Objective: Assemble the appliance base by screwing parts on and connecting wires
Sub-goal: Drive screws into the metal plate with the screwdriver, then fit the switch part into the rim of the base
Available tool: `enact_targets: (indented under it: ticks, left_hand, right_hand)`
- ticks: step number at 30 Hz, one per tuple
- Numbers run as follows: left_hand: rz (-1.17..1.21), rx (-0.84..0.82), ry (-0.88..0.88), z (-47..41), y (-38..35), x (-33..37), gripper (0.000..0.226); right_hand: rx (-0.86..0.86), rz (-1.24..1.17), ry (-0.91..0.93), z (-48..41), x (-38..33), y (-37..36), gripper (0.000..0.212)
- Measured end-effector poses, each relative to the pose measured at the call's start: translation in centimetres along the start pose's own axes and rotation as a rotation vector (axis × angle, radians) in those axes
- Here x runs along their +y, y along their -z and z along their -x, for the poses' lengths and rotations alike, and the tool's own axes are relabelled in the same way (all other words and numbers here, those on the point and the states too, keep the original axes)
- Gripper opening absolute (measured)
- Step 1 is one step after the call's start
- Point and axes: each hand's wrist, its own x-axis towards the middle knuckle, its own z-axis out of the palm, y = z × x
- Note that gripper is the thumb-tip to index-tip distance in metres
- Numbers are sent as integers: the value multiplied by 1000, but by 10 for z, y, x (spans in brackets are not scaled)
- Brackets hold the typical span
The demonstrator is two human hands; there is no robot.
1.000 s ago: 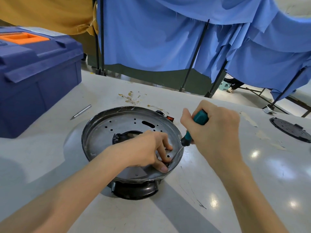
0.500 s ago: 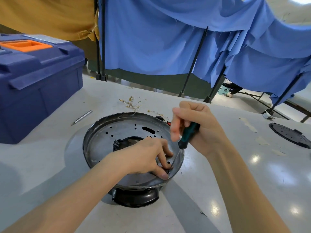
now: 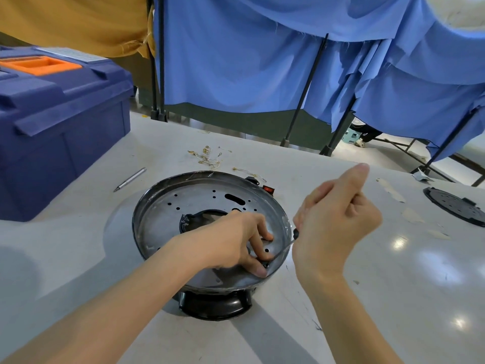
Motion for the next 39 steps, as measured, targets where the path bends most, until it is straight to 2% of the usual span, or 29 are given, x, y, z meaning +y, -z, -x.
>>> enact_targets:
  ticks: [2,4,7,9,10,12,15,17,19,25,33,35,37,39]
  left_hand:
    - [-9,-1,11,-2,-1,0,40]
    - [15,12,19,-1,-1,-2,39]
    - [-1,19,-14,1,0,-4,26]
    - [-49,25,-55,3,3,-3,26]
    - [-63,23,-74,3,5,-3,29]
    - [-64,13,-97,2,10,-3,32]
    - [-29,-4,-103,2,15,-3,33]
    - [-28,-2,-99,1,17,-2,29]
    - [-32,0,-91,0,17,0,26]
    - [-71,97,-96,-7,15,6,23]
    - [-173,84,-103,-12,12,9,20]
    - [-183,161,-95,-12,22,7,18]
    - [-253,322,-63,-14,38,-1,19]
    - [-376,437,-5,-17,55,-13,28]
  right_hand:
    - [-33,45,21,3,-1,-2,71]
    - [-115,61,-82,-3,-4,-6,71]
    - [-177,-88,-255,-30,-17,4,66]
    - [-200,-186,-291,-55,-29,19,60]
    - [-233,-144,-294,-66,-34,26,57]
    - [-350,171,-329,-81,-32,39,51]
    - [-679,841,-340,-77,-7,48,35]
    - [-901,964,-405,-64,15,48,23]
    - [-1017,891,-501,-54,31,47,10]
    - [-1019,780,-514,-55,41,44,26]
    - [-1058,833,-545,-58,44,48,23]
    - [-1092,840,-559,-63,40,49,19]
    - [-1113,862,-546,-69,37,48,17]
    - [-1095,876,-494,-76,36,45,22]
